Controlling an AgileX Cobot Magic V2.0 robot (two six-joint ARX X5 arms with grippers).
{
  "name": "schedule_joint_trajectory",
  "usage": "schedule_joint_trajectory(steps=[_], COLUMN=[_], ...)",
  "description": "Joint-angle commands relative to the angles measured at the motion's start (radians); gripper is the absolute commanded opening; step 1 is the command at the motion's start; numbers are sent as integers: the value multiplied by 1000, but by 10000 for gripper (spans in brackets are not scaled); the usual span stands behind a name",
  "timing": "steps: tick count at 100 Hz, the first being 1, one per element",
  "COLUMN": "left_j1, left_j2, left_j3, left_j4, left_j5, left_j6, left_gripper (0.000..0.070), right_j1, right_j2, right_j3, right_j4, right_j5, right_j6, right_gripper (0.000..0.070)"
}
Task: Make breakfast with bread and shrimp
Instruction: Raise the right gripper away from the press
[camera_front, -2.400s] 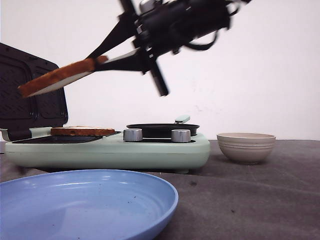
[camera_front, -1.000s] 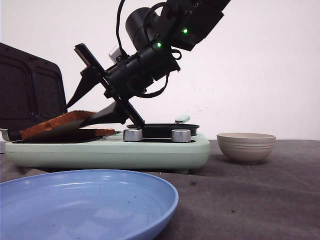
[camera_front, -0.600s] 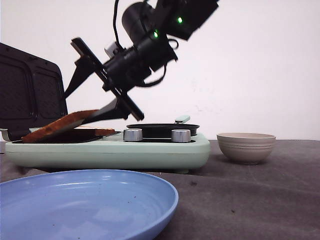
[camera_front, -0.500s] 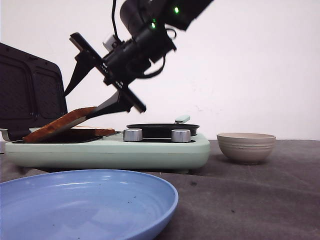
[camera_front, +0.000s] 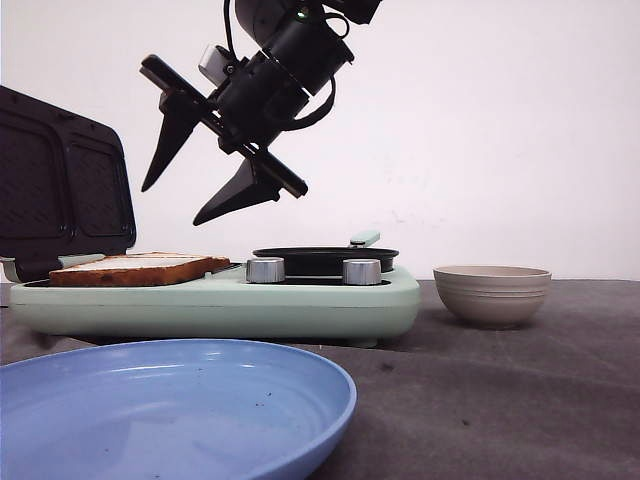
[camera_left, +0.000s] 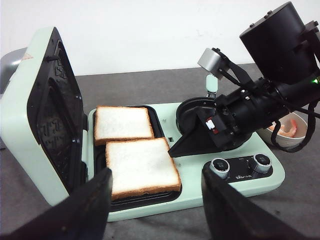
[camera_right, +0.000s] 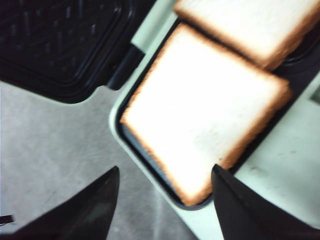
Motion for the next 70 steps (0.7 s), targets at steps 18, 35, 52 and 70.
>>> schedule_joint_trajectory(steps=[18,35,52,70], left_j1=[-3,-3,-3,-3], left_j2=[1,1,1,1], left_j3=[4,4,4,4], left_j4=[9,-5,-15,-16], left_j5=[-12,-45,-51,-51], left_j6=[13,17,18,17], left_gripper=[272,272,273,272], right_j1=[-24,-77,-125,-163], right_j2=[-114,-207,-313,-420], right_j3=[29,29,29,29], right_j4=[-22,-71,-147,-217], right_j5=[56,89,147,185], right_j6=[-127,-179,-271,-333], right_gripper=[359,358,358,358])
